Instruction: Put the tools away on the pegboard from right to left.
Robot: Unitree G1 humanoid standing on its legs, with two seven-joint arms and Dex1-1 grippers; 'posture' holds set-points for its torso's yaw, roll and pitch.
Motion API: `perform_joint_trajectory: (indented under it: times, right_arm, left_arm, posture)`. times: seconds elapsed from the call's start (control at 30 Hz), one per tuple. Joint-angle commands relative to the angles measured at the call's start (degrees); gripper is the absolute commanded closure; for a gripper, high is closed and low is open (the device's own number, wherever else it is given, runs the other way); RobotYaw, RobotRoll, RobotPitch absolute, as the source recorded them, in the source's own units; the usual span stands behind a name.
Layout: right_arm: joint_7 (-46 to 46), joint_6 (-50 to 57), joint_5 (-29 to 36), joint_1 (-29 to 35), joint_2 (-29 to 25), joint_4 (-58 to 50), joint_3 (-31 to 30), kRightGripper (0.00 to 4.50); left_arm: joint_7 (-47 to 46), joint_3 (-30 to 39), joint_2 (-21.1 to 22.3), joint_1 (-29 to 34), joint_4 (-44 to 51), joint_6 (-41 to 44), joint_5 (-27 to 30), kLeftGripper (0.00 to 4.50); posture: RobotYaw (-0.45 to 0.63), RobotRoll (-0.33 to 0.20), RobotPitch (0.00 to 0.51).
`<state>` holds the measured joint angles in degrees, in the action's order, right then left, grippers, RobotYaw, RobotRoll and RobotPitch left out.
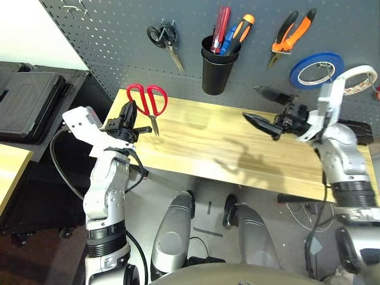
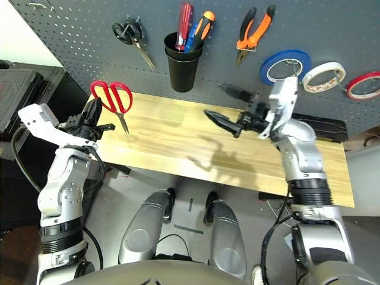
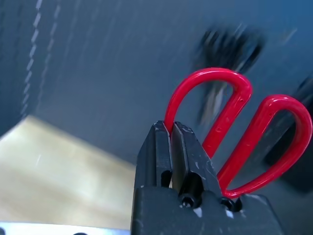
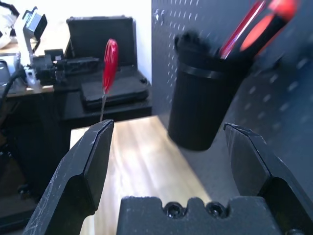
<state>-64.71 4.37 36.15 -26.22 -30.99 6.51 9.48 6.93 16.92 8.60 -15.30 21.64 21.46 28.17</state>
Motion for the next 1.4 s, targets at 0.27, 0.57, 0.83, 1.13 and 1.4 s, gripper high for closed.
perform_joint_trajectory:
  times: [0.27, 0.57, 0.83, 1.13, 1.4]
  right_arm:
    - [-1.0, 9.1, 6.7, -2.8, -4.6, -3.7, 4.8, 0.00]
    - [0.7, 9.9, 5.6, -5.6, -4.0, -3.4, 5.2, 0.00]
    - [3.1, 9.1, 4.2, -5.8, -2.1, -4.3, 4.3, 0.00]
    - [6.9, 5.6, -0.2, -5.9, 0.8, -3.7, 3.2, 0.00]
    - [11.4, 0.2, -5.1, -0.9, 4.6, -4.4, 2.3, 0.00]
  left_arm:
    - [-2.4, 1.7, 3.3, -9.5, -1.7, 5.1, 3.6, 4.46]
    - [-1.9, 1.2, 4.8, -15.7, -10.8, 5.4, 2.2, 4.46]
    - [0.4, 1.0, 6.0, -23.5, -26.9, -0.6, -1.5, 4.46]
    - [6.3, -1.8, 7.6, -35.7, -53.4, -10.8, -7.8, 4.46]
    - [12.7, -6.4, 9.0, -30.7, -55.0, -12.0, -12.0, 1.70]
  posture:
    - [0.26, 0.000, 0.234]
    - [0.25, 0.000, 0.233]
    - [0.23, 0.000, 0.229]
    - [0.20, 0.000, 0.209]
    - [0.19, 0.000, 0.199]
